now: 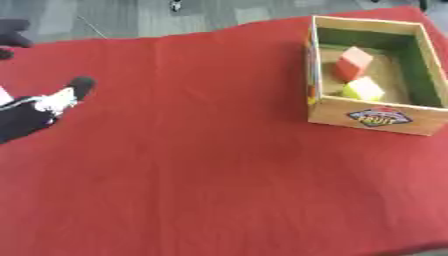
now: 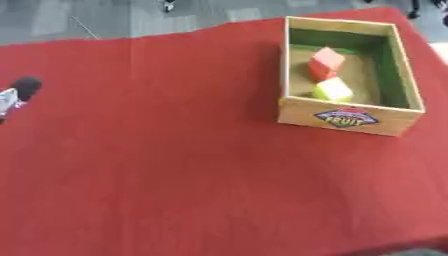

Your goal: Pick up the objects with one hand, pass them to the other hand, and then place them into the box on the other side of the table.

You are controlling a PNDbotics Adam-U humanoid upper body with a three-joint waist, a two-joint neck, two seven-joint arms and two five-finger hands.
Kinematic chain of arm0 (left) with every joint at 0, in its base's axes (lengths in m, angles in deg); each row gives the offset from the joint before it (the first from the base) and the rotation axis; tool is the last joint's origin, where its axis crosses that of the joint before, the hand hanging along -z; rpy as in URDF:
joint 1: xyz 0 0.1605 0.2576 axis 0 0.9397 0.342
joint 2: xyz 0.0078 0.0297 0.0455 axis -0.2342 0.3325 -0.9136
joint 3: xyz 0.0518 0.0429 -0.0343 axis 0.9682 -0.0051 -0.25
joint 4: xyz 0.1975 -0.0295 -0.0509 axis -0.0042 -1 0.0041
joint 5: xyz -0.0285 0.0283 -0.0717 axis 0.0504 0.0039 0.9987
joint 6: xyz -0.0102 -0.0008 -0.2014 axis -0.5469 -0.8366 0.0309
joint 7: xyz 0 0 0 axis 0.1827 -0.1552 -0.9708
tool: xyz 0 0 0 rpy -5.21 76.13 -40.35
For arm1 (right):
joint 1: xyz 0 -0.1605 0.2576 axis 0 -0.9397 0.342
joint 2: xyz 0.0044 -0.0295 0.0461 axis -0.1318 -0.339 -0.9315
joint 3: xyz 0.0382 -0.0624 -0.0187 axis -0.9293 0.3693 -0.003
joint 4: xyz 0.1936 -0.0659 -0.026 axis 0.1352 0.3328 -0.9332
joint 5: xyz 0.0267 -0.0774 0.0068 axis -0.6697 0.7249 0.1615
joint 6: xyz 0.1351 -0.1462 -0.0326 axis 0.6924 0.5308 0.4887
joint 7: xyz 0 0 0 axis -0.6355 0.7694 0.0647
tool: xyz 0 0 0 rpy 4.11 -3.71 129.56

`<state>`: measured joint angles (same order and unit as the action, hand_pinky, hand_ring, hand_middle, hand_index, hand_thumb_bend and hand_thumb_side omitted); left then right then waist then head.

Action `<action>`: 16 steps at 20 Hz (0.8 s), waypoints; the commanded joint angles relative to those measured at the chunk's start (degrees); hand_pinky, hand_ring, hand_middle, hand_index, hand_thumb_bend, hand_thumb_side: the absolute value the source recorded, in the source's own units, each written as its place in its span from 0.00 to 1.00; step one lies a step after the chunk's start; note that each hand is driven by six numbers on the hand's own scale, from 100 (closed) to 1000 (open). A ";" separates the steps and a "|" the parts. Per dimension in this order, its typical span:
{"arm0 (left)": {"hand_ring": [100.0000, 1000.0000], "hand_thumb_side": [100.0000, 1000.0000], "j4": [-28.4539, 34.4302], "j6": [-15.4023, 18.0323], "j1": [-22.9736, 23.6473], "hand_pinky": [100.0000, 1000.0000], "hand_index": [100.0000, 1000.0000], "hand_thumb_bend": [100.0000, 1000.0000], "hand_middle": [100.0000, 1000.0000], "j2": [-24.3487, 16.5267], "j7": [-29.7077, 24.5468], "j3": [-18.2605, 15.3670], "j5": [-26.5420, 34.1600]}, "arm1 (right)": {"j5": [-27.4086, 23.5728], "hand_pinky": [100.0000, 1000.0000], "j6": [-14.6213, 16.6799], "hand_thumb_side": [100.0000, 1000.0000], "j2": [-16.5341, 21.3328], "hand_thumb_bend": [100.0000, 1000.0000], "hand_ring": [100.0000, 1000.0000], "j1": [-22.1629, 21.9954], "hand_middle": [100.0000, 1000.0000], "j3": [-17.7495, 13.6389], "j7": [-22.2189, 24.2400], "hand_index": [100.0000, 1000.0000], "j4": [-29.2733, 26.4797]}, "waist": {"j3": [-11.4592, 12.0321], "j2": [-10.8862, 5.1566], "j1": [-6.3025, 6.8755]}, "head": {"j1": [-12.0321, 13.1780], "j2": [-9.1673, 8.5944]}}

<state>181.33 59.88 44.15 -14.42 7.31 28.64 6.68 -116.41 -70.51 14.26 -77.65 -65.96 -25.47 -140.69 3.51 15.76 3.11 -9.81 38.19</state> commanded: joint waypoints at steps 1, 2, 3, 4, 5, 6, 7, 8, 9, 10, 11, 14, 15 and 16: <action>0.70 0.45 0.04 -2.57 -1.34 0.69 0.79 0.72 0.57 -6.20 -1.91 -2.69 2.81 | -1.31 0.96 0.69 0.47 0.31 0.00 1.00 -0.18 0.86 -1.48 0.01 0.98 -1.08 | -0.19 -1.09 -0.23 | 1.33 -0.27; 0.71 0.45 -0.65 -3.18 -1.80 0.69 0.80 0.73 0.58 -7.73 -3.06 -3.15 3.16 | -1.44 0.96 0.81 0.47 0.06 0.00 1.00 -0.37 0.86 -1.63 0.08 0.98 -1.08 | -0.26 -1.10 -0.23 | 1.67 -0.28; 0.72 0.44 -1.50 -3.71 -2.29 0.70 0.80 0.74 0.59 -9.12 -4.40 -3.54 3.46 | -1.46 0.95 1.01 0.47 -0.18 0.00 1.00 -0.58 0.86 -1.76 0.16 0.98 -1.08 | -0.34 -1.11 -0.24 | 1.97 -0.25; 0.72 0.45 -2.37 -4.16 -2.75 0.70 0.80 0.45 0.60 -10.20 -5.84 -3.88 3.73 | -1.39 0.95 1.25 0.42 -0.37 0.00 1.00 -0.79 0.86 -1.86 0.27 0.98 -1.08 | -0.41 -1.13 -0.26 | 2.23 -0.24; 0.72 0.43 -3.52 -4.67 -3.18 0.70 0.80 0.74 0.60 -11.40 -7.52 -4.18 4.04 | -1.16 0.96 1.54 0.47 -0.58 0.00 1.00 -1.12 0.86 -1.95 0.44 0.98 -1.08 | -0.53 -1.16 -0.29 | 2.58 -0.22; 0.72 0.43 -4.67 -5.06 -3.66 0.71 0.80 0.74 0.61 -12.49 -9.14 -4.49 4.47 | -0.85 0.96 1.87 0.47 -0.77 0.00 1.00 -1.48 0.86 -2.00 0.64 0.98 -1.08 | -0.63 -1.19 -0.32 | 2.84 -0.18; 0.73 0.44 -6.04 -5.42 -4.07 0.72 0.81 0.75 0.62 -13.62 -10.83 -4.70 4.98 | -0.39 0.96 2.21 0.48 -0.85 0.00 1.00 -1.93 0.86 -2.04 0.88 0.98 -1.08 | -0.75 -1.23 -0.31 | 3.12 -0.11; 0.73 0.45 -7.39 -5.48 -4.54 0.72 0.81 0.76 0.62 -14.55 -12.56 -4.87 5.58 | 0.13 0.96 2.53 0.48 -0.90 0.00 1.00 -2.39 0.86 -2.04 1.13 0.98 -1.08 | -0.83 -1.26 -0.30 | 3.32 -0.05; 0.73 0.48 -8.85 -4.96 -4.96 0.76 0.80 0.78 0.61 -15.46 -14.74 -4.83 6.45 | 0.57 0.96 2.90 0.48 -0.90 0.00 1.00 -2.85 0.86 -1.95 1.48 0.98 -1.08 | -0.93 -1.25 -0.27 | 3.63 -0.07; 0.74 0.47 -10.51 -4.15 -5.44 0.76 0.80 0.79 0.61 -16.35 -16.95 -4.96 7.35 | 0.91 0.96 3.38 0.48 -0.96 0.00 1.00 -3.26 0.86 -1.90 1.84 0.98 -1.08 | -0.99 -1.24 -0.25 | 3.92 -0.11; 0.74 0.47 -12.27 -3.39 -5.95 0.76 0.80 0.81 0.62 -17.21 -18.75 -5.12 7.80 | 1.18 0.96 3.77 0.48 -1.07 0.00 1.00 -3.58 0.86 -1.91 2.05 0.98 -1.08 | -1.09 -1.21 -0.23 | 4.34 -0.17; 0.75 0.46 -17.80 -1.56 -7.57 0.76 0.81 0.84 0.64 -18.82 -22.85 -5.35 7.65 | 1.90 0.96 4.40 0.48 -1.53 0.00 1.00 -4.29 0.86 -2.04 2.25 0.98 -1.08 | -1.42 -1.06 -0.21 | 5.40 -0.41; 0.75 0.44 -19.64 -0.96 -8.24 0.76 0.81 0.85 0.64 -19.31 -24.13 -5.25 7.18 | 2.12 0.96 4.55 0.48 -1.86 0.00 1.00 -4.55 0.85 -2.09 2.32 0.98 -1.08 | -1.60 -0.93 -0.25 | 5.84 -0.61; 0.75 0.43 -21.34 -0.20 -8.96 0.76 0.81 0.86 0.65 -19.67 -25.46 -5.16 6.57 | 2.34 0.96 4.62 0.48 -2.24 0.00 1.00 -4.79 0.85 -2.15 2.35 0.98 -1.08 | -1.76 -0.82 -0.30 | 6.20 -0.75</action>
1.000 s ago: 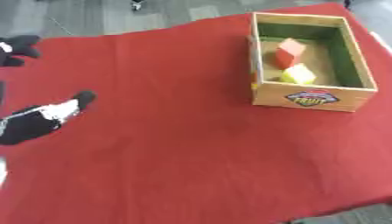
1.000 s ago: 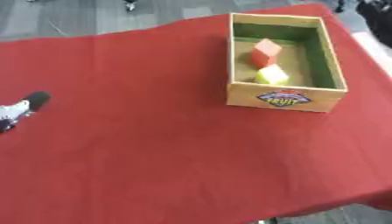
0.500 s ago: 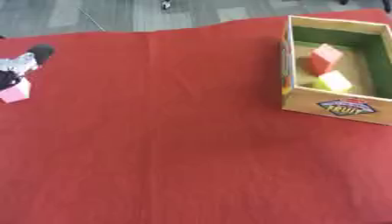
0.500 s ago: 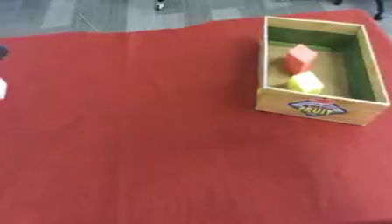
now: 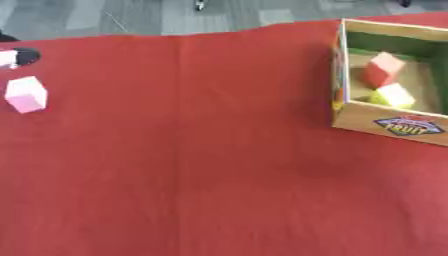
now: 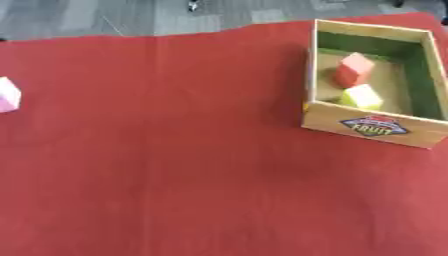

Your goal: Pick up the objects with one hand, pass them to the other hand, and then place them into the box on the other side of the table.

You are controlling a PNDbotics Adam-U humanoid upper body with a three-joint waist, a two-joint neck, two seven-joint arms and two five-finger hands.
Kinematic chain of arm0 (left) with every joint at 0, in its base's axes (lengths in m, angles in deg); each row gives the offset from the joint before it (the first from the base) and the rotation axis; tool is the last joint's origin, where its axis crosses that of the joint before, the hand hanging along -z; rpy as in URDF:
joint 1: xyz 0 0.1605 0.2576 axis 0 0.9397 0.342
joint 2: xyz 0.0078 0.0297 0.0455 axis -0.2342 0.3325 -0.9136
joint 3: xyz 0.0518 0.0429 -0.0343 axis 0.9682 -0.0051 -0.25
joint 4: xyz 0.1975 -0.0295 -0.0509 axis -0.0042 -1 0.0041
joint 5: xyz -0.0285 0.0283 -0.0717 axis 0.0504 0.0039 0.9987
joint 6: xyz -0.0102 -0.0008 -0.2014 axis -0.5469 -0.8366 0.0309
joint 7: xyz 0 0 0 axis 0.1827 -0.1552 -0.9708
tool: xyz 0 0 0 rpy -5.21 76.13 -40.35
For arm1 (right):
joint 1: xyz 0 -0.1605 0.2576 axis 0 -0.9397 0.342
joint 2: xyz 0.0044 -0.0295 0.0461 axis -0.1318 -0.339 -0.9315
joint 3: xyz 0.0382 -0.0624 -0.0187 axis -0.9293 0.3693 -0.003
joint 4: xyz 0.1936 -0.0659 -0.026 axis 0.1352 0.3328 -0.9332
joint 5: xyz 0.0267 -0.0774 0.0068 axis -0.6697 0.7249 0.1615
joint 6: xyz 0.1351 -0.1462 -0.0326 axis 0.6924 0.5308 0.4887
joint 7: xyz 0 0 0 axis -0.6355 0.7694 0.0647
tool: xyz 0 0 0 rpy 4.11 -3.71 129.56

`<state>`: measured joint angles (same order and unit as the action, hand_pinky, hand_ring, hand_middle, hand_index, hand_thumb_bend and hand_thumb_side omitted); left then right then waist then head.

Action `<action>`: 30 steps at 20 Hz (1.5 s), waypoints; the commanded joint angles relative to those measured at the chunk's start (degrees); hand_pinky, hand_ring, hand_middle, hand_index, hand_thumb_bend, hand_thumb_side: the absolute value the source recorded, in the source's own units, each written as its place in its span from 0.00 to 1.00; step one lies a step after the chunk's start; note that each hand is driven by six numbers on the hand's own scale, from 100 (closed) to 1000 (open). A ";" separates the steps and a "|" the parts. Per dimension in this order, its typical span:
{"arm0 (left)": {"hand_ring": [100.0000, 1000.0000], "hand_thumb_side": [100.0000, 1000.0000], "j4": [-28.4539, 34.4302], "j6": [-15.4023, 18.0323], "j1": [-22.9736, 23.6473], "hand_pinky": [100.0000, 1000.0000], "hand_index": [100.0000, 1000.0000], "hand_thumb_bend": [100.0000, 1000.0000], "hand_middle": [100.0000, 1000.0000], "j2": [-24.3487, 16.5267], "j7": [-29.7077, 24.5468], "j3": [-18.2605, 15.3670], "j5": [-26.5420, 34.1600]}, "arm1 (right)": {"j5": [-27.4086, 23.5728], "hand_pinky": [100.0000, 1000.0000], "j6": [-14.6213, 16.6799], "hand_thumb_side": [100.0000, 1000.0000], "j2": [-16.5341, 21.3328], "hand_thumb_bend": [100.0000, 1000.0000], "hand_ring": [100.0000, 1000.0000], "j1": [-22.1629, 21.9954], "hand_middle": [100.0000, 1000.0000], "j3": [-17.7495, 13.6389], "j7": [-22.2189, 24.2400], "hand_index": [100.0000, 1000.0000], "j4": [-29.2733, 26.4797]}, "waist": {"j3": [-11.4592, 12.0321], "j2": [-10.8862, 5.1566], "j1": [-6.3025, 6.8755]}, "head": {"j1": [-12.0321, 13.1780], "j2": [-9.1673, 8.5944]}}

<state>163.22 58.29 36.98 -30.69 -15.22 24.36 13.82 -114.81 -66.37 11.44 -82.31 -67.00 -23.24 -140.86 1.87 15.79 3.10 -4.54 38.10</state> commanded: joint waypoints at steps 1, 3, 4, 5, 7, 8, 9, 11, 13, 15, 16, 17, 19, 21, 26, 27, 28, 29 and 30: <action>0.76 0.37 -4.71 2.17 -2.49 0.76 0.81 0.88 0.65 -3.66 -4.17 -0.83 -1.15 | 0.95 0.96 0.46 0.47 0.17 0.00 1.00 -0.35 0.85 -1.18 0.12 0.98 -0.92 | -0.30 -0.72 -0.34 | 1.22 -0.81; 0.77 0.27 -7.23 3.71 -3.98 0.77 0.80 0.90 0.66 -4.13 -6.45 -0.71 -2.24 | 1.47 0.96 0.22 0.47 -0.70 0.00 1.00 -0.80 0.85 -1.23 0.14 0.98 -0.92 | -0.69 -0.47 -0.45 | 1.58 -1.18; 0.77 0.24 -8.35 4.48 -4.74 0.77 0.80 0.91 0.66 -4.35 -7.56 -0.62 -2.85 | 1.81 0.96 0.11 0.47 -1.12 0.00 1.00 -0.98 0.85 -1.17 0.26 0.98 -0.92 | -0.88 -0.33 -0.49 | 1.70 -1.40; 0.77 0.16 -9.44 5.20 -5.54 0.76 0.80 0.92 0.66 -4.60 -8.71 -0.44 -3.58 | 2.20 0.96 0.04 0.47 -1.58 0.00 1.00 -1.12 0.85 -1.06 0.46 0.97 -0.92 | -1.13 -0.15 -0.53 | 1.87 -1.64; 0.78 0.11 -11.62 6.54 -7.16 0.77 0.79 0.92 0.68 -5.09 -11.32 0.11 -5.57 | 3.11 0.96 0.02 0.47 -2.46 0.00 1.00 -1.25 0.85 -0.77 0.98 0.97 -0.92 | -1.61 0.17 -0.58 | 2.26 -2.01; 0.79 0.08 -12.65 7.18 -7.92 0.77 0.79 0.91 0.69 -5.40 -13.02 0.54 -7.10 | 3.59 0.96 0.02 0.47 -2.91 0.00 1.00 -1.23 0.85 -0.58 1.27 0.97 -0.92 | -1.94 0.37 -0.57 | 2.52 -2.12; 0.79 0.05 -13.43 7.89 -8.61 0.77 0.79 0.89 0.70 -5.66 -14.94 0.81 -8.71 | 4.07 0.96 0.06 0.47 -3.34 0.00 1.00 -1.19 0.84 -0.40 1.52 0.97 -0.92 | -2.24 0.59 -0.56 | 2.76 -2.20; 0.79 0.00 -14.22 9.07 -9.59 0.77 0.78 0.85 0.70 -6.03 -18.04 0.70 -10.98 | 4.92 0.95 0.29 0.47 -4.05 0.00 1.00 -1.11 0.84 -0.13 1.87 0.97 -0.92 | -2.74 0.93 -0.53 | 3.23 -2.31; 0.79 0.00 -14.70 9.90 -10.42 0.77 0.77 0.82 0.71 -6.36 -20.63 0.85 -12.99 | 5.76 0.95 0.56 0.47 -4.80 0.00 1.00 -1.18 0.84 0.08 2.13 0.97 -0.92 | -3.35 1.36 -0.46 | 4.13 -2.37; 0.79 0.00 -15.27 10.35 -11.28 0.77 0.75 0.77 0.71 -6.46 -22.62 0.96 -15.31 | 6.57 0.95 0.75 0.47 -5.47 0.00 1.00 -1.28 0.84 0.22 2.31 0.97 -0.92 | -3.77 1.69 -0.40 | 4.79 -2.56; 0.79 0.00 -15.69 10.43 -11.67 0.77 0.75 0.75 0.71 -6.53 -23.46 0.96 -16.38 | 6.96 0.95 0.82 0.47 -5.78 0.00 1.00 -1.33 0.84 0.29 2.39 0.97 -0.92 | -4.01 1.86 -0.38 | 5.19 -2.70; 0.79 0.00 -16.26 10.42 -12.07 0.77 0.75 0.75 0.72 -6.64 -24.21 0.85 -17.43 | 7.40 0.95 0.85 0.47 -6.05 0.00 1.00 -1.35 0.84 0.39 2.47 0.97 -0.92 | -4.28 2.02 -0.35 | 5.59 -2.82; 0.79 0.00 -17.62 10.36 -12.86 0.77 0.75 0.79 0.72 -6.69 -25.50 0.47 -19.33 | 8.17 0.95 0.78 0.47 -6.42 0.00 1.00 -1.22 0.84 0.62 2.54 0.97 -0.92 | -4.76 2.30 -0.28 | 6.25 -3.06; 0.79 0.00 -19.20 10.20 -13.73 0.77 0.75 0.80 0.72 -6.70 -26.59 0.09 -21.46 | 8.63 0.95 0.65 0.47 -6.60 0.00 1.00 -0.94 0.84 0.82 2.53 0.97 -0.92 | -5.15 2.57 -0.20 | 6.54 -3.34; 0.79 0.00 -23.23 9.46 -15.47 0.77 0.75 0.77 0.72 -6.35 -26.67 -1.69 -26.01 | 9.76 0.95 0.55 0.46 -7.02 0.00 1.00 -0.30 0.84 1.40 2.87 0.97 -0.92 | -6.09 3.37 -0.05 | 6.85 -4.13; 0.79 0.00 -24.27 9.13 -15.74 0.77 0.74 0.77 0.72 -6.23 -26.41 -2.11 -26.65 | 10.01 0.95 0.55 0.46 -7.16 0.00 1.00 -0.17 0.84 1.51 2.94 0.97 -0.92 | -6.34 3.54 -0.03 | 6.94 -4.26; 0.79 0.00 -25.44 8.71 -16.05 0.77 0.74 0.76 0.72 -6.02 -26.10 -2.58 -27.23 | 10.25 0.95 0.60 0.46 -7.32 0.00 1.00 -0.05 0.84 1.61 3.01 0.97 -0.92 | -6.61 3.70 -0.01 | 6.99 -4.39; 0.79 0.00 -26.60 8.39 -16.38 0.77 0.74 0.75 0.72 -5.75 -25.83 -2.96 -27.71 | 10.48 0.95 0.67 0.46 -7.49 0.00 1.00 0.02 0.84 1.68 3.06 0.97 -0.92 | -6.83 3.84 0.00 | 7.03 -4.51; 0.79 0.00 -27.80 8.09 -16.74 0.77 0.73 0.75 0.72 -5.51 -25.64 -3.24 -28.26 | 10.73 0.95 0.69 0.46 -7.69 0.00 1.00 0.06 0.84 1.74 3.10 0.97 -0.92 | -7.07 4.00 0.03 | 7.12 -4.72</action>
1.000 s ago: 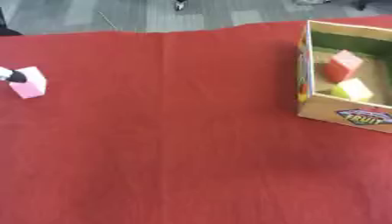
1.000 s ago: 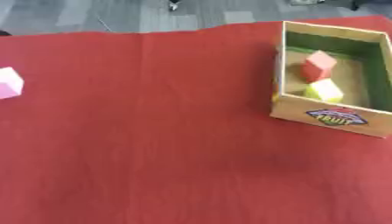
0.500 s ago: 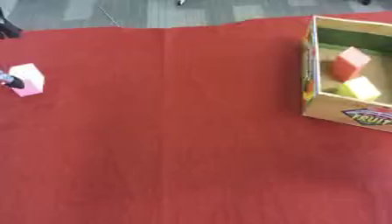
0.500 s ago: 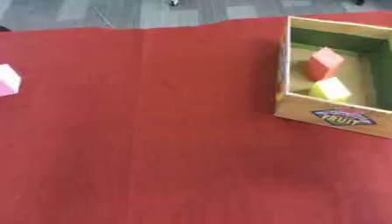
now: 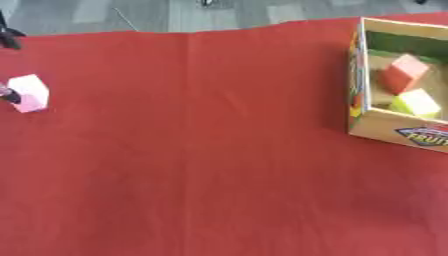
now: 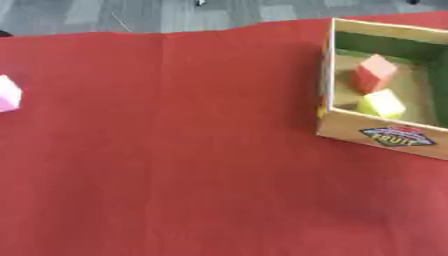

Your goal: Pick up the objects with one hand, pass them to the other hand, and then place them into the box on the other side of the table.

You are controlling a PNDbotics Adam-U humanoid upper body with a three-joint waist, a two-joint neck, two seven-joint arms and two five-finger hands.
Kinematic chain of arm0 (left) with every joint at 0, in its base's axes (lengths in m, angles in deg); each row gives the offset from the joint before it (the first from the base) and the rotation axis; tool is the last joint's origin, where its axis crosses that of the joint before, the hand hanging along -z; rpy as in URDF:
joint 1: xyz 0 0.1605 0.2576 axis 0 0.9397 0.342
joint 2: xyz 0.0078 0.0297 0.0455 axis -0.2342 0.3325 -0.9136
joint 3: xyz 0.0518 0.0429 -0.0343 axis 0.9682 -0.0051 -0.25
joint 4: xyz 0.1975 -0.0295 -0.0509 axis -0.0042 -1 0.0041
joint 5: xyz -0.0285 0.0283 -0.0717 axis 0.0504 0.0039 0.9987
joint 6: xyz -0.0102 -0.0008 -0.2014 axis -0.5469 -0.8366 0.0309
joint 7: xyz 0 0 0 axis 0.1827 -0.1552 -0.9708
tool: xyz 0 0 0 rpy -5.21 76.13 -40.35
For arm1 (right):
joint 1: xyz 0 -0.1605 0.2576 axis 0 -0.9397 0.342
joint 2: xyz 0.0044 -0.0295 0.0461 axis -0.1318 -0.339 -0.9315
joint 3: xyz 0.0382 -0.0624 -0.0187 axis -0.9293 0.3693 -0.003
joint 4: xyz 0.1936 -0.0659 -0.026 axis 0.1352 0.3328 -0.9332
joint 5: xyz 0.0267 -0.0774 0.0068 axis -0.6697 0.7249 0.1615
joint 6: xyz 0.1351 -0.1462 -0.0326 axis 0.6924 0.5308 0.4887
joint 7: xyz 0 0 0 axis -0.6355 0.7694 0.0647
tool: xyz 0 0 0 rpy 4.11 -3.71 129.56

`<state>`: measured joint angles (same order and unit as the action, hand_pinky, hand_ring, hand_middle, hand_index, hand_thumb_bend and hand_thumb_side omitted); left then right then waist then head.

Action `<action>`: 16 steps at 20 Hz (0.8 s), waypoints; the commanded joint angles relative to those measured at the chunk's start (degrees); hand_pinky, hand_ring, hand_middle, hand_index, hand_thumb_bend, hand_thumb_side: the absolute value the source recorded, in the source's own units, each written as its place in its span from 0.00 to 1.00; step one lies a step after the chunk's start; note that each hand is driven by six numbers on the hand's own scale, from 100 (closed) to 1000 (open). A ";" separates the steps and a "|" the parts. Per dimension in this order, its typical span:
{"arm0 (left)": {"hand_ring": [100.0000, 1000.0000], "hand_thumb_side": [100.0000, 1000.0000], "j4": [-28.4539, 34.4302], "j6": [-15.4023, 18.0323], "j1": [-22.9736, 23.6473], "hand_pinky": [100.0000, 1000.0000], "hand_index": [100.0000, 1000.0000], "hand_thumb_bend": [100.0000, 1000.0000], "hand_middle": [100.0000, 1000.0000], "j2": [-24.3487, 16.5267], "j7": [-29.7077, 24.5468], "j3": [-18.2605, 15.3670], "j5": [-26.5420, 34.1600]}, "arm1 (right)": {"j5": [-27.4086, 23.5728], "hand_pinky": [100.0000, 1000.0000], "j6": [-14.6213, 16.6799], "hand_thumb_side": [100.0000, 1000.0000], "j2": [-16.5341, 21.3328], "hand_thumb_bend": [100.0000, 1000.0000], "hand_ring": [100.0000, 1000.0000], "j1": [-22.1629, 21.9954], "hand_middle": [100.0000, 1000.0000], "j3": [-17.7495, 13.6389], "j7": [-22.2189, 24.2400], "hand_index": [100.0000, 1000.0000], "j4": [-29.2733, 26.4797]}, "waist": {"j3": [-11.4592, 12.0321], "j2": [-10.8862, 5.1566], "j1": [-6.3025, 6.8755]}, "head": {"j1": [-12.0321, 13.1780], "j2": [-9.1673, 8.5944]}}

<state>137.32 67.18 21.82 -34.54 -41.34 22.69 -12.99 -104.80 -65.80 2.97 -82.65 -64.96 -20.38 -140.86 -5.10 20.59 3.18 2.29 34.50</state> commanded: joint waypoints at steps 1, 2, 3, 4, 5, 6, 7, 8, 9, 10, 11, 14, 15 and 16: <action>0.79 0.00 -2.91 -0.97 -1.99 0.77 0.73 0.74 0.71 -1.46 0.66 -1.75 -2.05 | 1.00 0.95 0.08 0.45 0.58 0.00 1.00 0.44 0.84 -0.24 0.27 0.97 -0.92 | -0.30 -0.63 -0.03 | 0.36 -1.37; 0.79 0.00 -3.74 -1.02 -2.40 0.77 0.73 0.74 0.71 -1.26 0.86 -1.98 -2.45 | 1.34 0.95 -0.05 0.45 0.35 0.00 1.00 0.48 0.84 -0.18 0.29 0.97 -0.92 | -0.47 -0.45 0.00 | 0.40 -1.53; 0.78 0.00 -4.34 -0.95 -2.70 0.77 0.73 0.73 0.71 -1.11 1.05 -2.19 -2.62 | 1.65 0.95 -0.19 0.45 0.16 0.00 1.00 0.52 0.84 -0.12 0.29 0.97 -0.92 | -0.58 -0.32 0.01 | 0.42 -1.61; 0.78 0.00 -4.74 -0.84 -2.92 0.77 0.72 0.73 0.71 -1.06 1.22 -2.39 -2.52 | 1.97 0.95 -0.33 0.45 -0.07 0.00 1.00 0.56 0.84 -0.08 0.27 0.97 -0.92 | -0.71 -0.16 0.04 | 0.45 -1.61; 0.78 0.00 -5.01 -0.73 -3.05 0.77 0.72 0.73 0.71 -1.08 1.31 -2.50 -2.34 | 2.27 0.95 -0.45 0.45 -0.25 0.00 1.00 0.59 0.84 -0.04 0.24 0.97 -0.92 | -0.80 -0.04 0.06 | 0.46 -1.60; 0.79 0.00 -5.23 -0.66 -3.16 0.77 0.73 0.74 0.71 -1.13 1.27 -2.57 -2.12 | 2.52 0.95 -0.54 0.45 -0.41 0.00 1.00 0.65 0.84 0.00 0.19 0.97 -0.92 | -0.91 0.11 0.08 | 0.50 -1.60; 0.79 0.00 -5.37 -0.61 -3.25 0.77 0.73 0.74 0.71 -1.21 1.17 -2.63 -1.88 | 2.73 0.95 -0.59 0.45 -0.54 0.00 1.00 0.73 0.84 0.03 0.14 0.97 -0.92 | -1.00 0.23 0.11 | 0.54 -1.65; 0.79 0.00 -5.44 -0.56 -3.32 0.77 0.73 0.74 0.71 -1.29 1.05 -2.67 -1.64 | 2.90 0.95 -0.60 0.45 -0.64 0.00 1.00 0.80 0.83 0.07 0.12 0.97 -0.92 | -1.10 0.36 0.12 | 0.60 -1.76; 0.79 0.00 -5.49 -0.52 -3.35 0.77 0.73 0.74 0.71 -1.36 0.87 -2.67 -1.46 | 3.07 0.95 -0.59 0.45 -0.72 0.00 1.00 0.86 0.83 0.12 0.12 0.97 -0.92 | -1.17 0.45 0.13 | 0.64 -1.87; 0.79 0.00 -5.58 -0.51 -3.33 0.77 0.73 0.74 0.71 -1.41 0.55 -2.61 -1.35 | 3.22 0.96 -0.62 0.45 -0.82 0.00 1.00 0.88 0.83 0.14 0.10 0.97 -0.92 | -1.24 0.53 0.15 | 0.68 -1.96; 0.79 0.00 -5.66 -0.55 -3.31 0.77 0.73 0.74 0.72 -1.45 0.14 -2.54 -1.33 | 3.39 0.96 -0.71 0.45 -0.94 0.00 1.00 0.90 0.83 0.15 0.07 0.97 -0.92 | -1.31 0.59 0.17 | 0.75 -2.01; 0.79 0.00 -5.89 -1.00 -3.23 0.77 0.74 0.75 0.72 -1.58 -0.80 -2.53 -1.92 | 3.94 0.96 -1.10 0.44 -1.35 0.00 1.00 0.93 0.83 0.24 -0.01 0.97 -0.92 | -1.52 0.77 0.17 | 1.46 -2.25; 0.79 0.00 -5.95 -1.15 -3.17 0.77 0.74 0.75 0.72 -1.58 -0.90 -2.58 -2.22 | 4.08 0.96 -1.19 0.44 -1.46 0.00 1.00 0.96 0.83 0.28 -0.01 0.97 -0.92 | -1.58 0.82 0.17 | 2.10 -2.34; 0.79 0.00 -6.00 -1.23 -3.11 0.77 0.74 0.75 0.72 -1.55 -0.92 -2.63 -2.53 | 4.18 0.96 -1.25 0.44 -1.55 0.00 1.00 0.99 0.83 0.33 0.01 0.97 -0.92 | -1.62 0.85 0.17 | 3.03 -2.45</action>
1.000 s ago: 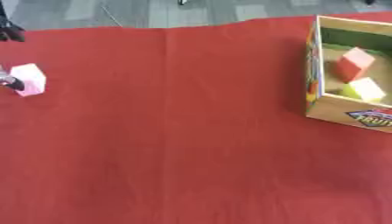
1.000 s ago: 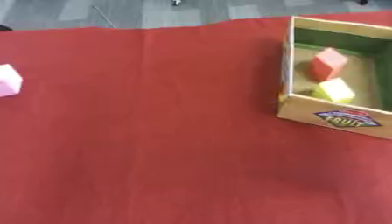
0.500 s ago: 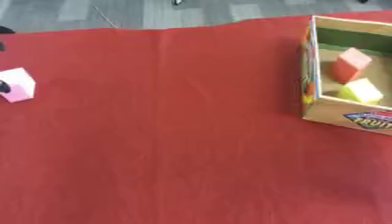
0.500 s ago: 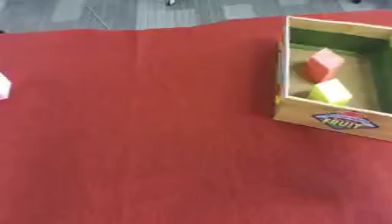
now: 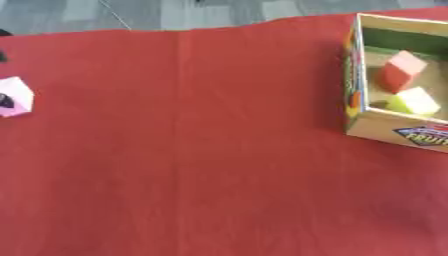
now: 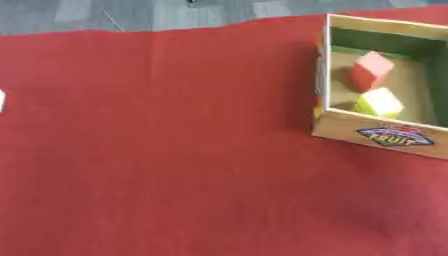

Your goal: Pick up the objects with one hand, pass them to the other hand, and then place them into the box on the other side of the table.

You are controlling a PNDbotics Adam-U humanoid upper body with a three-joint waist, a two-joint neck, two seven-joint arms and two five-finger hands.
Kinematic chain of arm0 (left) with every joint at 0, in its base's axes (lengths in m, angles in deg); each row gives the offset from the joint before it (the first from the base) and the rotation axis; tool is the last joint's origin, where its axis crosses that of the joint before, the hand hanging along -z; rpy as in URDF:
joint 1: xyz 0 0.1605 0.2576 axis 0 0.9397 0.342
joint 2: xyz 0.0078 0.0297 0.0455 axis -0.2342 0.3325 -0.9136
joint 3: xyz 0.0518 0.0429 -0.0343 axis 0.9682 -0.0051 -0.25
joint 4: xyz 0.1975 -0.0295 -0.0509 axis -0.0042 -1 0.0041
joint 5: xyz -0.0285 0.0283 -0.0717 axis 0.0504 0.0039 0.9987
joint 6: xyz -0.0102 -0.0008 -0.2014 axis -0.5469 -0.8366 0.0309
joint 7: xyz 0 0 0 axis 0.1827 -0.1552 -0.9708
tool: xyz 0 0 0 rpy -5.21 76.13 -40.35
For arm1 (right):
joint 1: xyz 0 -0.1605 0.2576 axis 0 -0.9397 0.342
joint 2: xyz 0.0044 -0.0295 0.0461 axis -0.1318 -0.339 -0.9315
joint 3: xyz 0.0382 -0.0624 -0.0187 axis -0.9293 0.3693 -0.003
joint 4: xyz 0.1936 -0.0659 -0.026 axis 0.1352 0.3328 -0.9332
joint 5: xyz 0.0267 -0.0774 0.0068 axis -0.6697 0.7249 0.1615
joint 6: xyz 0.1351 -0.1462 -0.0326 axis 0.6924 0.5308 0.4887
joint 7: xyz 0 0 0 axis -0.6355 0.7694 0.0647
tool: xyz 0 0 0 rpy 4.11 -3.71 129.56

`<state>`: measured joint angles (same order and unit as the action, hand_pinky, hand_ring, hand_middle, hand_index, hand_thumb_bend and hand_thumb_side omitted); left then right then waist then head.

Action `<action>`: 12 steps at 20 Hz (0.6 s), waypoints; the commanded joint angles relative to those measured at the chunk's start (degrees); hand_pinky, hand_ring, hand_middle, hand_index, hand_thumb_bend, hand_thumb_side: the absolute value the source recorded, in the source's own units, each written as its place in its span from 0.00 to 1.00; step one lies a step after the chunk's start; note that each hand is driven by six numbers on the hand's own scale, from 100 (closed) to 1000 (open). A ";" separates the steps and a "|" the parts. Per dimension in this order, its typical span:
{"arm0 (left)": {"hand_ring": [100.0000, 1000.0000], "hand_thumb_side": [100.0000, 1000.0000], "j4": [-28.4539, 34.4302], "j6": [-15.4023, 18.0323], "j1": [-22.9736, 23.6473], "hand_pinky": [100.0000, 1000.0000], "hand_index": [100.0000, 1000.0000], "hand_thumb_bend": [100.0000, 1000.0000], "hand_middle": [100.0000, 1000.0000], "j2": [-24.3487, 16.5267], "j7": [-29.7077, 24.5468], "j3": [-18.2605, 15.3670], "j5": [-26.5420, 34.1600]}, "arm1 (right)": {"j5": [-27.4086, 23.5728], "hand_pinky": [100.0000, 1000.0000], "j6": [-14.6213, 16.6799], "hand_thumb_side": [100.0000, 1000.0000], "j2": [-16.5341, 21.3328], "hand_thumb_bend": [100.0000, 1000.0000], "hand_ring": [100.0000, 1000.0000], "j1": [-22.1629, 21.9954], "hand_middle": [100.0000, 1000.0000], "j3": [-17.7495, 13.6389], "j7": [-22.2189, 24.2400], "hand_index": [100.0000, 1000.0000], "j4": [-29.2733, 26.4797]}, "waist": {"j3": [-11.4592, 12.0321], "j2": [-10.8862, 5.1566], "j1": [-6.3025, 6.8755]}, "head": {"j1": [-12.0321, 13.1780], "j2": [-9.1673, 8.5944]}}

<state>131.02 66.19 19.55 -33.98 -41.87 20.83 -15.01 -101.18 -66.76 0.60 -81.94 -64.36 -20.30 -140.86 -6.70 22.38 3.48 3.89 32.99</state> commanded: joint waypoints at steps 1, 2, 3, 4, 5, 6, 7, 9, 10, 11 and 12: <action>0.79 0.00 0.26 -0.27 -0.80 0.77 0.74 0.75 0.72 -2.07 -0.34 -0.83 -0.73 | 0.64 0.96 -0.33 0.44 0.75 0.00 1.00 0.30 0.83 -0.23 -0.04 0.97 -0.92 | -0.04 -0.91 -0.14 | 2.29 -1.05; 0.79 0.00 0.24 -0.25 -0.81 0.77 0.74 0.74 0.72 -2.02 -0.22 -0.90 -0.88 | 0.69 0.96 -0.37 0.44 0.67 0.00 1.00 0.32 0.83 -0.21 0.00 0.97 -0.92 | -0.06 -0.87 -0.15 | 3.19 -1.18; 0.79 0.00 0.20 -0.22 -0.83 0.77 0.74 0.74 0.72 -1.98 -0.09 -0.96 -0.97 | 0.73 0.96 -0.43 0.44 0.61 0.00 1.00 0.35 0.83 -0.18 0.04 0.97 -0.92 | -0.08 -0.84 -0.16 | 3.78 -1.27; 0.79 0.00 0.13 -0.21 -0.87 0.77 0.74 0.74 0.72 -1.97 0.05 -1.01 -1.07 | 0.76 0.96 -0.45 0.44 0.56 0.00 1.00 0.39 0.83 -0.15 0.09 0.97 -0.92 | -0.12 -0.80 -0.17 | 4.14 -1.38; 0.78 0.00 0.06 -0.19 -0.92 0.77 0.74 0.73 0.72 -1.96 0.23 -1.06 -1.18 | 0.80 0.96 -0.45 0.44 0.51 0.00 1.00 0.42 0.83 -0.13 0.14 0.97 -0.92 | -0.17 -0.76 -0.19 | 4.35 -1.50; 0.78 0.00 0.00 -0.16 -0.94 0.77 0.74 0.72 0.72 -1.96 0.43 -1.12 -1.26 | 0.83 0.96 -0.45 0.44 0.45 0.00 1.00 0.43 0.83 -0.10 0.19 0.96 -0.92 | -0.24 -0.72 -0.21 | 4.41 -1.65; 0.78 0.00 -0.05 -0.13 -0.95 0.77 0.73 0.72 0.72 -1.96 0.62 -1.16 -1.33 | 0.90 0.96 -0.43 0.44 0.38 0.00 1.00 0.42 0.83 -0.09 0.22 0.96 -0.92 | -0.30 -0.69 -0.23 | 4.39 -1.79; 0.78 0.00 -0.16 -0.08 -0.92 0.76 0.73 0.70 0.71 -2.00 0.99 -1.27 -1.44 | 1.18 0.96 -0.45 0.44 0.22 0.00 1.00 0.39 0.83 -0.08 0.22 0.96 -0.92 | -0.45 -0.59 -0.28 | 4.18 -2.07; 0.78 0.00 -0.25 -0.08 -0.87 0.77 0.73 0.69 0.72 -2.05 1.13 -1.31 -1.50 | 1.36 0.96 -0.48 0.44 0.12 0.00 1.00 0.40 0.83 -0.05 0.22 0.96 -0.92 | -0.56 -0.52 -0.27 | 3.99 -2.18; 0.78 0.00 -0.37 -0.11 -0.81 0.77 0.73 0.69 0.72 -2.10 1.21 -1.34 -1.64 | 1.56 0.96 -0.51 0.44 -0.01 0.00 1.00 0.39 0.83 -0.01 0.24 0.96 -0.92 | -0.66 -0.47 -0.26 | 3.83 -2.26; 0.78 0.00 -0.48 -0.13 -0.74 0.77 0.73 0.69 0.72 -2.15 1.26 -1.36 -1.81 | 1.76 0.96 -0.54 0.44 -0.14 0.00 1.00 0.39 0.83 0.03 0.27 0.96 -0.92 | -0.78 -0.39 -0.23 | 3.74 -2.38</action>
<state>130.24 66.04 19.56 -33.98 -40.98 20.21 -16.37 -99.81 -67.24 -0.43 -81.88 -64.07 -20.06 -140.86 -7.52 23.01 3.44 7.83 31.49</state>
